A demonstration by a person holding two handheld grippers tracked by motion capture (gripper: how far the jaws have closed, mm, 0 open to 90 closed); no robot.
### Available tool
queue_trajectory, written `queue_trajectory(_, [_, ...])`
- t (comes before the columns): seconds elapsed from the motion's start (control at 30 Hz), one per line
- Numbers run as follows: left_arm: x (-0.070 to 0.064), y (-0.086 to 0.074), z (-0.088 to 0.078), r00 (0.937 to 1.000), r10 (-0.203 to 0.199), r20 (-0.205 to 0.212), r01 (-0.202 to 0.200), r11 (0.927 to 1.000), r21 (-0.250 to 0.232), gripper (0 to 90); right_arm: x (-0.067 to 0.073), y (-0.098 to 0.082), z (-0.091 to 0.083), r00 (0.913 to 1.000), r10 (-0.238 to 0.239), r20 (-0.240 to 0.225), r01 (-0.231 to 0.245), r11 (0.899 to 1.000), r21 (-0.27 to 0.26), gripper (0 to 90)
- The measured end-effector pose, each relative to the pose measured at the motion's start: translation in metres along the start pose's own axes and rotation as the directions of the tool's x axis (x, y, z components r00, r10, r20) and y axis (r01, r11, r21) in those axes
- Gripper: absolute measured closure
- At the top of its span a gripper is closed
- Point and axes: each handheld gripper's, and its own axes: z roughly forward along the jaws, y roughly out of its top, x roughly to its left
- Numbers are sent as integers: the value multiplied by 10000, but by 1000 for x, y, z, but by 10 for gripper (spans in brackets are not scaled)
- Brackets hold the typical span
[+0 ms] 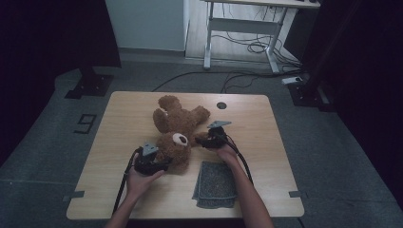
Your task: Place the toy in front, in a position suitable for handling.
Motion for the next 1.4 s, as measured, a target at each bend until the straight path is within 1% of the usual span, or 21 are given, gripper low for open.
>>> queue_trajectory(0.13, [2,0,1,10000,38,9,-39,9999,141,377,1,0,1,9999,-84,-140,86,9999,100,622])
queue_trajectory(0.2, [3,0,1,10000,48,72,-49,9999,107,430,1,1,1,9998,-59,-211,62,9999,161,661])
queue_trajectory(0.27, [3,0,2,9999,65,84,-65,10000,60,492,2,2,1,9997,-133,-204,137,9997,217,687])
queue_trajectory(0.37, [4,0,2,9998,192,-13,-193,9997,-131,577,4,4,0,9995,-261,-152,264,9994,204,713])
queue_trajectory(0.47, [6,1,1,9997,239,-2,-239,9996,-158,632,5,4,-1,9994,-337,-77,338,9993,128,721])
queue_trajectory(0.5, [7,2,0,9994,329,-42,-330,9992,-216,644,5,4,-4,9987,-499,-71,498,9987,-94,726])
queue_trajectory(0.57, [8,5,-1,9990,439,-97,-442,9986,-295,667,5,5,-9,9988,-486,-39,484,9979,-430,734])
queue_trajectory(0.63, [8,9,-2,9988,471,-88,-475,9981,-405,688,6,7,-14,9983,-581,-10,579,9959,-702,742])
queue_trajectory(0.67, [8,9,-2,9988,471,-88,-475,9981,-405,695,8,9,-16,9980,-633,16,633,9947,-807,742])
queue_trajectory(0.73, [7,14,-3,9985,546,-65,-548,9973,-490,699,9,10,-18,9975,-698,57,700,9938,-859,747])
queue_trajectory(0.8, [6,20,-6,9978,658,-108,-663,9958,-636,707,11,13,-25,9968,-797,96,802,9902,-1145,751])
queue_trajectory(0.83, [6,21,-8,9976,677,-115,-683,9953,-687,711,12,14,-28,9971,-761,69,764,9889,-1276,752])
queue_trajectory(0.9, [6,23,-9,9976,684,-102,-689,9949,-739,715,12,16,-31,9974,-726,31,723,9879,-1369,753])
queue_trajectory(0.97, [6,26,-10,9973,720,-124,-728,9938,-841,723,12,18,-40,9975,-705,-12,694,9837,-1662,755])
queue_trajectory(1.07, [5,31,-12,9960,885,-146,-895,9915,-946,729,12,19,-46,9979,-645,-11,631,9795,-1913,756])
queue_trajectory(1.17, [3,34,-13,9955,936,-151,-947,9897,-1071,731,14,19,-54,9980,-626,-8,610,9742,-2172,757])
queue_trajectory(1.23, [3,37,-13,9950,995,-107,-1001,9888,-1111,733,15,19,-59,9982,-593,-38,568,9708,-2330,757])
queue_trajectory(1.3, [2,38,-13,9938,1112,-19,-1105,9862,-1233,734,15,19,-66,9983,-574,-92,533,9673,-2479,759])
queue_trajectory(1.33, [2,38,-13,9938,1112,-19,-1105,9862,-1233,734,16,19,-68,9983,-584,-77,545,9652,-2558,759])
queue_trajectory(1.4, [0,41,-14,9927,1204,14,-1191,9838,-1343,736,17,20,-74,9982,-595,-65,555,9613,-2698,761])
